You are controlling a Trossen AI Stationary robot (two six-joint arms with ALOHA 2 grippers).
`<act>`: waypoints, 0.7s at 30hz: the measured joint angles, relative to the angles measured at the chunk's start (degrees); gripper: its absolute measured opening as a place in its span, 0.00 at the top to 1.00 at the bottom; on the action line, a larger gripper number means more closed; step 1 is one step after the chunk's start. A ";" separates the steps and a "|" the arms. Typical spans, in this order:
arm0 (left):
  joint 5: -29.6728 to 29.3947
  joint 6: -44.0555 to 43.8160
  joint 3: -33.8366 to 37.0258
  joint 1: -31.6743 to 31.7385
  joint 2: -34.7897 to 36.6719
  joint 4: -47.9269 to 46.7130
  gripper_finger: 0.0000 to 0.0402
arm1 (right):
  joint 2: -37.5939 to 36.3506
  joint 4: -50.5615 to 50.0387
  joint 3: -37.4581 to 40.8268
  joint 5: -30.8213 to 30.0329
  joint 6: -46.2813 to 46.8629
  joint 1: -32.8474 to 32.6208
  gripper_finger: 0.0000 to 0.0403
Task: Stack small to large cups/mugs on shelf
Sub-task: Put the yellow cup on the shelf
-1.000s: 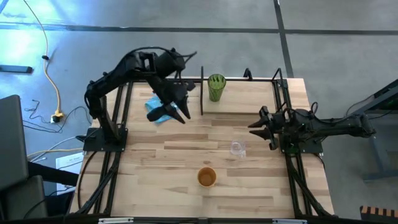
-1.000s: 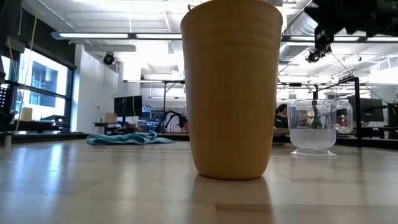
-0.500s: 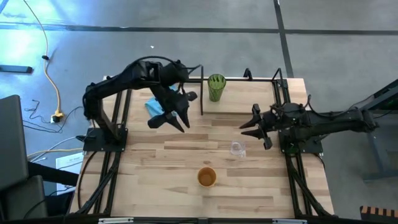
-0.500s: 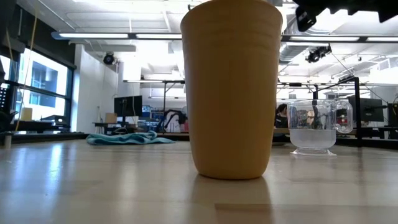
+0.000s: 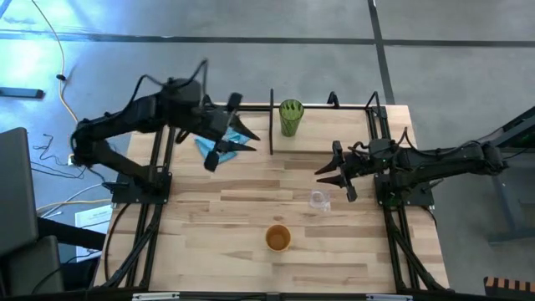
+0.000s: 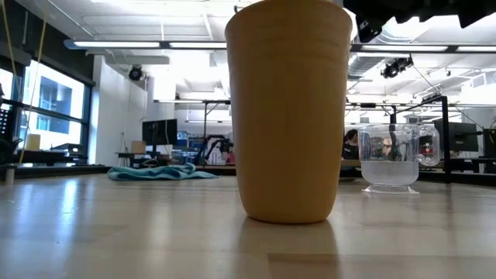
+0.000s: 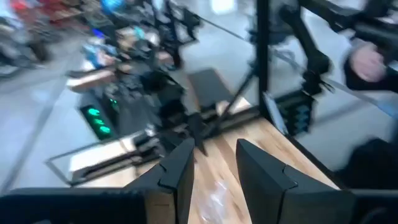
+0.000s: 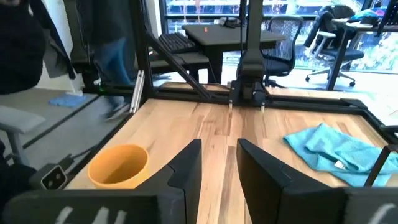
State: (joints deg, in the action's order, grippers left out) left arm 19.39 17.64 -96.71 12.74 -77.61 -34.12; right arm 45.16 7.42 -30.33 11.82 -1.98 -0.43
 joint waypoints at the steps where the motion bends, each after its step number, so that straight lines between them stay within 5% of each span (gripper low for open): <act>1: -2.04 -0.49 3.11 -0.58 1.77 3.31 0.73 | 0.16 0.42 0.00 -0.42 0.00 0.00 0.77; 11: -15.18 -4.97 32.79 -3.65 17.70 26.86 0.73 | 0.22 -1.97 -0.02 -4.76 7.47 0.02 0.77; 16: -17.45 -7.09 42.04 -5.12 21.13 36.12 0.73 | 3.18 -4.46 -0.68 -2.80 15.16 -1.38 0.77; 21: -17.51 -8.64 46.53 -5.30 21.34 39.20 0.73 | 12.50 -11.40 -9.44 -1.83 13.18 -6.62 0.77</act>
State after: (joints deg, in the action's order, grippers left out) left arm 1.88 9.00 -50.18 7.44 -56.27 5.08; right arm 57.67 -3.98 -39.76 9.99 11.20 -7.04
